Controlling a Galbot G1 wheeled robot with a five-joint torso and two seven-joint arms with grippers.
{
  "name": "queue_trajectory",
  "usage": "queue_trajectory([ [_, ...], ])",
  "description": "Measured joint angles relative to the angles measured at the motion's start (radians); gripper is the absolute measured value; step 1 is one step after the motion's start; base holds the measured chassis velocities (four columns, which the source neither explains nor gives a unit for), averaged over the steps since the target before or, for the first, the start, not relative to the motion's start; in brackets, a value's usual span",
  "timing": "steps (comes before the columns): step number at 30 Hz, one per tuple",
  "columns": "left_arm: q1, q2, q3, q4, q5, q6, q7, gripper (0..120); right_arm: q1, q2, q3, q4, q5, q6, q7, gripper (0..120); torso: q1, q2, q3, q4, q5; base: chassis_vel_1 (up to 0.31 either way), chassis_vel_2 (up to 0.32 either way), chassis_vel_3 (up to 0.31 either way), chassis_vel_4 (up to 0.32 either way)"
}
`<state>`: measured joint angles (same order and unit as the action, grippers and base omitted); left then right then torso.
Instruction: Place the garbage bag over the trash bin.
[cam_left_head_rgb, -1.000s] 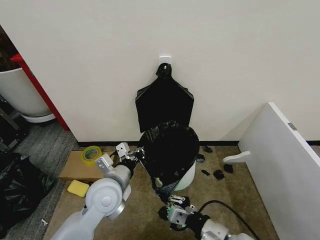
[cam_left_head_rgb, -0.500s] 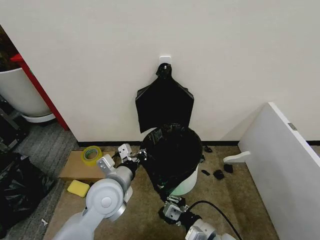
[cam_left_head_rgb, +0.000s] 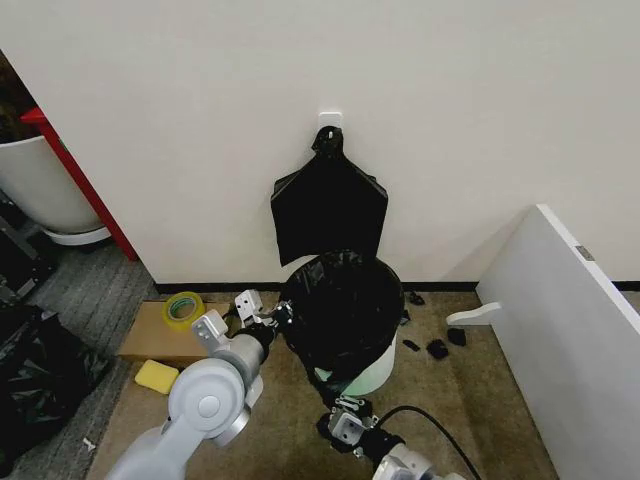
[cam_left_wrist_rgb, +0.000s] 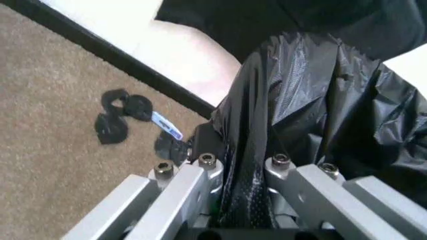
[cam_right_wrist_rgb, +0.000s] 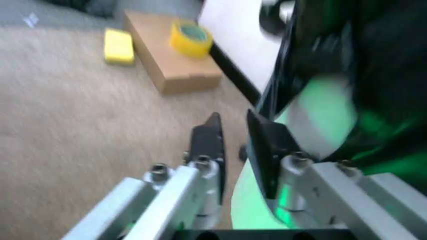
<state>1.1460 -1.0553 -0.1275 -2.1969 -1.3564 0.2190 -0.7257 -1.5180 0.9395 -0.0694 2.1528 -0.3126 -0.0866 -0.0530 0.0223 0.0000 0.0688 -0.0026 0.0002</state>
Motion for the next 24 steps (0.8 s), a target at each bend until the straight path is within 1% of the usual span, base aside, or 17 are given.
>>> queue_trajectory([
  [2, -0.002, 0.001, 0.000, 0.003, 0.001, 0.000, 0.000, 4, -0.005, -0.004, 0.004, 0.002, 0.000, 0.022, -0.004, 21, 0.000, 0.000, 0.000, 0.0000, 0.0000, 0.000, 0.000, 0.000, 0.000],
  [3, -0.002, 0.001, 0.000, 0.003, 0.001, 0.000, 0.000, 4, -0.005, -0.004, 0.004, 0.002, 0.000, 0.022, -0.004, 21, 0.000, 0.000, 0.000, 0.0000, 0.0000, 0.000, 0.000, 0.000, 0.000],
  [5, -0.011, 0.005, -0.003, 0.019, 0.007, -0.002, 0.000, 4, -0.026, -0.021, 0.017, 0.008, 0.007, 0.107, -0.022, 30, 0.000, 0.000, 0.000, 0.0000, 0.0000, 0.000, 0.000, 0.000, 0.000],
  [6, -0.012, 0.006, -0.006, 0.026, 0.010, -0.004, -0.001, 4, -0.033, -0.028, 0.017, 0.009, 0.027, 0.131, -0.026, 34, 0.000, 0.000, 0.000, 0.0000, -0.0001, 0.000, 0.000, 0.000, 0.000],
  [8, -0.024, 0.008, -0.014, 0.055, 0.018, -0.011, -0.002, 4, -0.064, -0.040, 0.031, 0.011, 0.070, 0.212, -0.029, 44, 0.000, 0.000, 0.000, 0.0001, 0.0001, 0.000, 0.000, 0.000, 0.000],
  [10, -0.027, 0.009, -0.014, 0.064, 0.022, -0.012, -0.002, 4, -0.071, -0.042, 0.036, 0.011, 0.079, 0.229, -0.029, 46, 0.000, 0.000, 0.000, 0.0001, 0.0000, 0.000, 0.000, 0.000, 0.000],
  [11, -0.030, 0.012, -0.015, 0.080, 0.036, -0.013, -0.002, 4, -0.088, -0.045, 0.047, 0.014, 0.101, 0.260, -0.025, 51, 0.000, 0.000, 0.000, 0.0000, 0.0000, 0.000, 0.000, 0.000, 0.000],
  [12, -0.031, 0.013, -0.014, 0.086, 0.044, -0.014, -0.001, 4, -0.092, -0.045, 0.050, 0.015, 0.107, 0.267, -0.024, 53, 0.000, 0.000, 0.000, -0.0001, 0.0000, 0.000, 0.000, 0.000, 0.000],
  [13, -0.028, 0.017, -0.012, 0.108, 0.080, -0.016, 0.001, 4, -0.113, -0.043, 0.067, 0.020, 0.140, 0.302, -0.010, 59, 0.000, 0.000, 0.000, 0.0000, 0.0000, 0.000, 0.000, 0.000, 0.000],
  [16, -0.011, 0.019, -0.010, 0.136, 0.136, -0.018, 0.008, 4, -0.148, -0.012, 0.111, 0.028, 0.187, 0.350, 0.026, 73, 0.000, 0.000, 0.000, 0.0002, -0.0001, 0.000, 0.000, 0.000, 0.000],
  [17, -0.007, 0.017, -0.010, 0.140, 0.152, -0.018, 0.010, 4, -0.153, -0.002, 0.122, 0.029, 0.196, 0.355, 0.034, 77, 0.000, 0.000, 0.000, 0.0001, -0.0002, 0.000, 0.000, 0.000, 0.000],
  [18, -0.007, 0.017, -0.010, 0.140, 0.152, -0.018, 0.010, 4, -0.153, -0.002, 0.122, 0.029, 0.196, 0.355, 0.034, 77, 0.000, 0.000, 0.000, 0.0001, -0.0002, 0.000, 0.000, 0.000, 0.000],
  [19, 0.003, 0.013, -0.009, 0.148, 0.182, -0.018, 0.016, 4, -0.158, 0.020, 0.141, 0.029, 0.218, 0.358, 0.052, 80, 0.000, 0.000, 0.000, -0.0001, -0.0001, 0.000, 0.000, 0.000, 0.000],
  [22, 0.023, 0.004, -0.005, 0.158, 0.207, -0.024, 0.039, 4, -0.151, 0.069, 0.184, 0.030, 0.265, 0.359, 0.078, 94, 0.000, 0.000, 0.000, 0.0003, 0.0000, 0.000, 0.000, 0.000, 0.000],
  [24, 0.026, -0.005, 0.001, 0.165, 0.215, -0.031, 0.060, 4, -0.144, 0.086, 0.200, 0.043, 0.286, 0.350, 0.083, 98, 0.000, 0.000, 0.000, 0.0001, -0.0001, 0.000, 0.000, 0.000, 0.000],
])
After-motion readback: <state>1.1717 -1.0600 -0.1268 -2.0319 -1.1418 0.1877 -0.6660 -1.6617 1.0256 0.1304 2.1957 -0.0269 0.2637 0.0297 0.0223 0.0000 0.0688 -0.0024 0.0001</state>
